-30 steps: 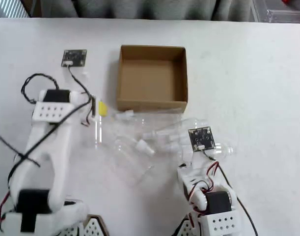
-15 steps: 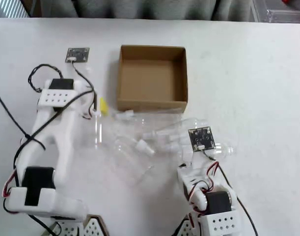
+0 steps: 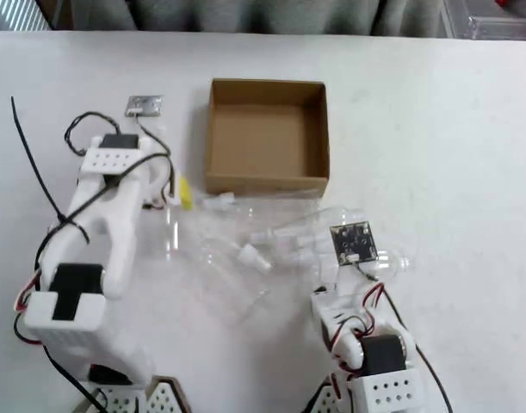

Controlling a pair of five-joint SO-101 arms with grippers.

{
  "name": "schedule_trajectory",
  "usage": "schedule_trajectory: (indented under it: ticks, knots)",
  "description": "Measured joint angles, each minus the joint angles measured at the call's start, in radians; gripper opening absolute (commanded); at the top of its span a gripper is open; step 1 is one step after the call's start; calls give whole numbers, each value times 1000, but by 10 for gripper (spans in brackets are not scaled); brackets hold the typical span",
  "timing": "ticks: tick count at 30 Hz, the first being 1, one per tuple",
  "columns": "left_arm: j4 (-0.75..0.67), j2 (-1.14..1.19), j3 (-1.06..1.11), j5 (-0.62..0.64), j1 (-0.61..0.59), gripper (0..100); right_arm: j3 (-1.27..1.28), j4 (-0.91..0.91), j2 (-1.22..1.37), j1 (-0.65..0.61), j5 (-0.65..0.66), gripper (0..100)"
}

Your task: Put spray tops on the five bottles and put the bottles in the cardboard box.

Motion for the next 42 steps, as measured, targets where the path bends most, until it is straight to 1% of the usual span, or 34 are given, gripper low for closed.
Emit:
schedule_trajectory:
  ticks: [3,8,15,25,30,33,38,42]
  knots:
    - [0,12,-6,3,0,261,0,0,0,0,0,67]
    - [0,21,-6,81,0,261,0,0,0,0,0,67]
    - [0,21,-6,103,0,261,0,0,0,0,0,67]
    - [-29,21,-6,103,0,262,0,0,0,0,0,66]
    - [-31,21,-6,66,0,317,0,0,0,0,0,66]
    - [-31,25,-6,63,0,321,0,0,0,0,0,66]
    - [-31,132,-57,63,0,321,0,0,0,0,0,66]
    - [11,181,-138,63,-6,321,0,0,0,0,0,66]
